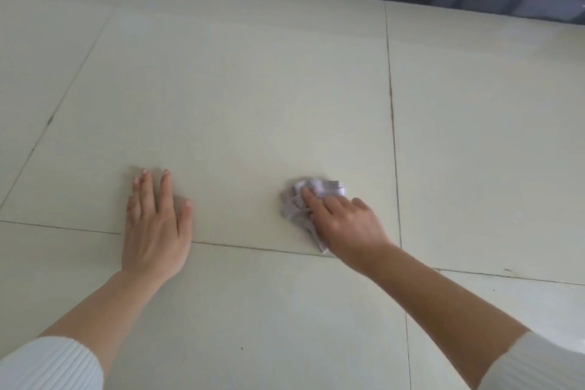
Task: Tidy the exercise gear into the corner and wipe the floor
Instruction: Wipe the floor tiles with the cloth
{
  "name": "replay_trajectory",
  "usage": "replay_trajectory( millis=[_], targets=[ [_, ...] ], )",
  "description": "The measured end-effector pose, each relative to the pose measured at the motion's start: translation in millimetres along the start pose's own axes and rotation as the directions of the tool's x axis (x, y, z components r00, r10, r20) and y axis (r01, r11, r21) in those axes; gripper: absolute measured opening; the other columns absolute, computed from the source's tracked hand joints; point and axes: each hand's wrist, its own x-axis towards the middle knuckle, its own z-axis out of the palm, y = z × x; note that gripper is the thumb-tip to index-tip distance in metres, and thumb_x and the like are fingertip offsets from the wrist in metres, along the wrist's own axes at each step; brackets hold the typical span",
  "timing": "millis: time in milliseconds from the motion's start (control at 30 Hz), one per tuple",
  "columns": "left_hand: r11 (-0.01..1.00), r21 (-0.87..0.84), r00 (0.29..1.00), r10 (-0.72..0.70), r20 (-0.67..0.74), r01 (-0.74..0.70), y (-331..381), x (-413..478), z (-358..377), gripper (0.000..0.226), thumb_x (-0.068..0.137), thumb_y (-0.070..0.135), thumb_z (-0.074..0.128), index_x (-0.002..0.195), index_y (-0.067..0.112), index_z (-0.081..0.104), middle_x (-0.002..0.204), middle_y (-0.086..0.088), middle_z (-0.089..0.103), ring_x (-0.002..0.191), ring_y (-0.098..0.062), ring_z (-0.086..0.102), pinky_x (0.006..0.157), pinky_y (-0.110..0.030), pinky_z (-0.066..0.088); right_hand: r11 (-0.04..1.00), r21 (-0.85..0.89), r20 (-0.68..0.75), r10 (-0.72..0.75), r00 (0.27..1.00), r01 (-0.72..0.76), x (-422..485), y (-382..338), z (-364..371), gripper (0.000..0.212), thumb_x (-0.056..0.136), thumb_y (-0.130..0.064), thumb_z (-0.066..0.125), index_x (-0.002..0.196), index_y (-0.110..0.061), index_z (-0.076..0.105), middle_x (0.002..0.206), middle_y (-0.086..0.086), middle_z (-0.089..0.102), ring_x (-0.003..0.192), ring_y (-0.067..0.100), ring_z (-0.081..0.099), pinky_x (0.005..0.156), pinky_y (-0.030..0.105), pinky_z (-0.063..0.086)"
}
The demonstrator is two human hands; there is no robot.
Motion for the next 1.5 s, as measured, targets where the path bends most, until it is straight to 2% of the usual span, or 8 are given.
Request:
replay_trajectory(
  millis=[167,333,600,767,967,1233,1400,1500],
  targets=[
    [1.0,0.003,1.0,0.028,0.003,-0.028,8,30,4,0.069,0.095,0.047,0.016,0.151,0.008,0.018,0.158,-0.022,0.007,0.147,-0.035,0.005,0.119,-0.046,0.006,0.771,-0.028,0.093,0.636,0.766,-0.636,-4,92,-17,0.051,0.095,-0.016,0.045,0.144,-0.01,0.032,0.107,0.021,0.062,0.082,0.038,0.063,0.06,0.035,0.04],
    [1.0,0.027,0.998,0.017,-0.063,-0.015,10,27,14,0.071,0.093,0.049,0.018,0.15,0.007,0.024,0.156,-0.024,0.017,0.145,-0.036,0.014,0.117,-0.048,0.012,0.668,0.059,0.148,0.729,0.668,-0.742,43,98,-9,0.05,0.098,-0.019,0.034,0.148,-0.018,0.024,0.122,0.02,0.054,0.097,0.039,0.057,0.064,0.034,0.036],
    [0.995,-0.101,0.979,-0.046,-0.198,0.027,12,37,10,0.056,0.093,0.04,0.029,0.137,0.01,0.043,0.145,-0.02,0.037,0.132,-0.037,0.033,0.106,-0.05,0.026,0.957,0.243,0.144,0.123,0.982,-0.156,132,-36,7,0.068,0.091,-0.023,0.057,0.151,-0.018,0.025,0.131,0.015,0.054,0.11,0.035,0.057,0.078,0.038,0.047],
    [0.984,-0.178,0.966,-0.039,-0.256,-0.007,19,89,0,0.052,0.094,0.036,0.031,0.134,0.006,0.045,0.14,-0.021,0.039,0.126,-0.039,0.036,0.104,-0.049,0.027,0.945,0.125,-0.003,-0.303,0.953,0.301,123,-36,14,0.067,0.066,-0.031,0.076,0.13,-0.019,0.059,0.088,0.002,0.066,0.077,0.026,0.064,0.056,0.028,0.04],
    [0.994,-0.102,0.991,0.028,-0.134,-0.042,50,150,13,0.066,0.093,0.043,0.018,0.147,0.009,0.03,0.156,-0.02,0.02,0.145,-0.033,0.014,0.118,-0.044,0.009,0.952,-0.091,-0.017,0.292,0.956,-0.293,113,86,14,0.049,0.085,-0.015,0.055,0.134,-0.015,0.054,0.09,0.011,0.067,0.075,0.034,0.066,0.06,0.04,0.048],
    [0.998,-0.069,0.981,-0.003,-0.195,-0.01,53,153,20,0.061,0.092,0.043,0.026,0.145,0.013,0.035,0.155,-0.015,0.028,0.144,-0.029,0.021,0.117,-0.042,0.016,0.499,0.002,0.098,0.862,0.497,-0.866,152,163,14,0.046,0.098,-0.028,0.027,0.144,-0.026,0.031,0.137,0.017,0.044,0.128,0.035,0.037,0.095,0.048,0.031],
    [0.998,-0.067,0.982,-0.022,-0.189,0.01,56,151,18,0.059,0.093,0.042,0.029,0.145,0.014,0.036,0.155,-0.014,0.028,0.144,-0.028,0.021,0.116,-0.043,0.019,0.746,0.138,0.057,0.651,0.757,-0.652,209,101,23,0.045,0.099,-0.034,0.033,0.144,-0.034,0.037,0.137,0.01,0.048,0.128,0.031,0.037,0.096,0.046,0.028],
    [0.998,-0.068,0.981,-0.028,-0.193,0.015,56,151,16,0.058,0.093,0.04,0.031,0.144,0.014,0.037,0.154,-0.014,0.029,0.144,-0.029,0.022,0.116,-0.043,0.02,0.949,0.199,-0.079,0.266,0.961,-0.246,207,53,25,0.043,0.095,-0.035,0.035,0.132,-0.03,0.056,0.095,0.004,0.06,0.093,0.031,0.053,0.077,0.041,0.03]
  ],
)
